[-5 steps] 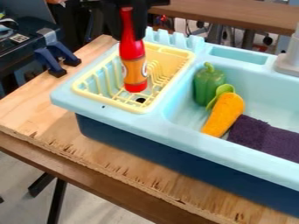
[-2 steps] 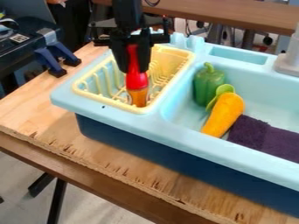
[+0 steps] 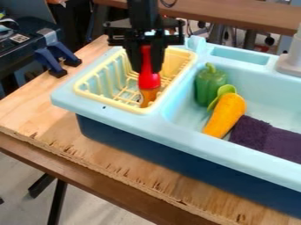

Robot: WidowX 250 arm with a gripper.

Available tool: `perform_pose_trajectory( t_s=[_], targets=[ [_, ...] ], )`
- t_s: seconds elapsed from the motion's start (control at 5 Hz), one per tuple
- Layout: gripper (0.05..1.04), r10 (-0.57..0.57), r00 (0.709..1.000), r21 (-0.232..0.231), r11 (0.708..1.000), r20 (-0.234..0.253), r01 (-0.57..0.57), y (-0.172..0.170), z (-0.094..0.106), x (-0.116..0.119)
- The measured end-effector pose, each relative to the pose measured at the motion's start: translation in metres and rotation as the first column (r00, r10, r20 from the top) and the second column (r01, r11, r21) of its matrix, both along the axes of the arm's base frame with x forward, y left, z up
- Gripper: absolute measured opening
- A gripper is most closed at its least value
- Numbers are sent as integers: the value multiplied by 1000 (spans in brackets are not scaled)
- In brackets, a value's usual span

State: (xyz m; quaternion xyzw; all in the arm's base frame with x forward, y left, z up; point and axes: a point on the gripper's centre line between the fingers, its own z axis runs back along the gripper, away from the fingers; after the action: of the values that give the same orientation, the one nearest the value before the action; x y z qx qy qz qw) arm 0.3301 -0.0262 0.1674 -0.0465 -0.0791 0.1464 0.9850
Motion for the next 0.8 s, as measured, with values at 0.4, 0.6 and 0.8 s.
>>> perform_pose_trajectory(
  t_s=[0.4,0.6,0.8],
  targets=[
    [753,4,1000,-17,1000,-9,-4,-27,4,-11],
    [1003,7,1000,-39,999,-1,-7,-31,6,-14],
    [1011,25,1000,-50,998,-4,-25,-25,8,-15]
  ],
)
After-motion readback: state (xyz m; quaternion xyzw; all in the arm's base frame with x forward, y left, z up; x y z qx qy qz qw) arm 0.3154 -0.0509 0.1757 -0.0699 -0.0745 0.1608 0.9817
